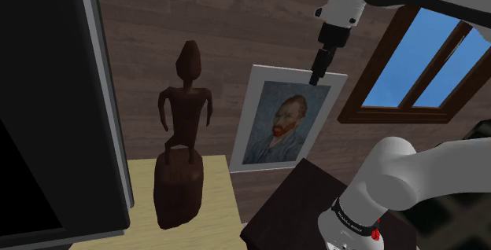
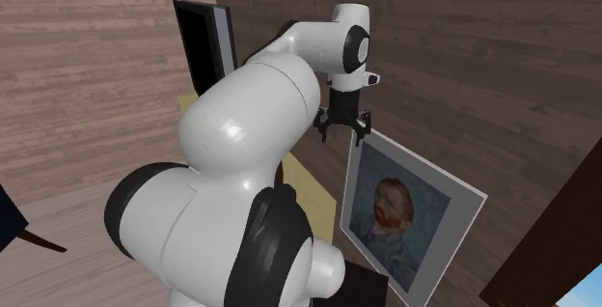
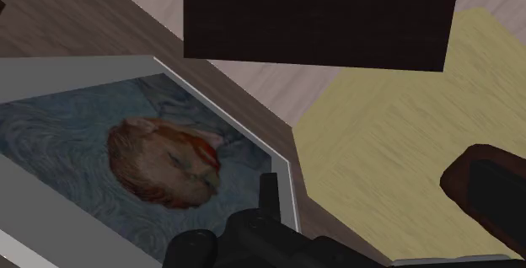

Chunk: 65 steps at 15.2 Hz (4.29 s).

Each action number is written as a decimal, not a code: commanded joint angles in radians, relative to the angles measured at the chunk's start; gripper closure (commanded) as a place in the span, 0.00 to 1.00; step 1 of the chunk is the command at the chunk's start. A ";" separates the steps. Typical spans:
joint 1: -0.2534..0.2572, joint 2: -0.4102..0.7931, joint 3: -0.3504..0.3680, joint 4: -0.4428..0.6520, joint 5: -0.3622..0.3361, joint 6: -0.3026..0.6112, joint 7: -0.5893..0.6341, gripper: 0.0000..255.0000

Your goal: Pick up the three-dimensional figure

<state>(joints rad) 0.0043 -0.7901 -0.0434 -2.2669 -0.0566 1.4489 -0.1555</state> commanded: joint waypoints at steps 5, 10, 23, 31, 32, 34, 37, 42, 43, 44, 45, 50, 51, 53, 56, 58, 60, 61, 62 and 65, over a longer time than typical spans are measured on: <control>0.048 0.058 0.031 0.005 0.068 0.080 0.005 0.00; 0.107 0.139 0.071 0.029 0.148 0.175 0.003 0.00; 0.247 0.374 0.179 0.180 0.314 0.383 -0.028 0.00; 0.306 0.494 0.236 0.280 0.370 0.471 -0.051 0.00; 0.306 0.492 0.236 0.266 0.372 0.484 -0.054 0.00; 0.308 0.491 0.238 0.238 0.376 0.510 -0.061 0.00; 0.310 0.490 0.241 0.189 0.382 0.556 -0.073 0.00; 0.309 0.487 0.240 0.189 0.382 0.554 -0.073 1.00; 0.310 0.488 0.240 0.189 0.382 0.554 -0.073 1.00; 0.310 0.488 0.240 0.189 0.382 0.554 -0.072 1.00; 0.310 0.487 0.240 0.189 0.382 0.554 -0.072 1.00; 0.309 0.490 0.240 0.203 0.380 0.543 -0.069 1.00; 0.309 0.490 0.239 0.216 0.378 0.530 -0.066 1.00; 0.307 0.491 0.237 0.244 0.375 0.505 -0.059 1.00; 0.306 0.494 0.235 0.287 0.370 0.466 -0.049 1.00; 0.305 0.498 0.234 0.316 0.366 0.440 -0.043 1.00; 0.304 0.502 0.233 0.347 0.363 0.414 -0.036 1.00; 0.303 0.504 0.232 0.363 0.361 0.401 -0.033 1.00; 0.303 0.507 0.232 0.379 0.360 0.388 -0.029 1.00; 0.302 0.513 0.231 0.414 0.357 0.360 -0.022 1.00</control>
<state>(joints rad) 0.3063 -0.2762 0.1875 -1.8655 0.3001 1.8171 -0.1807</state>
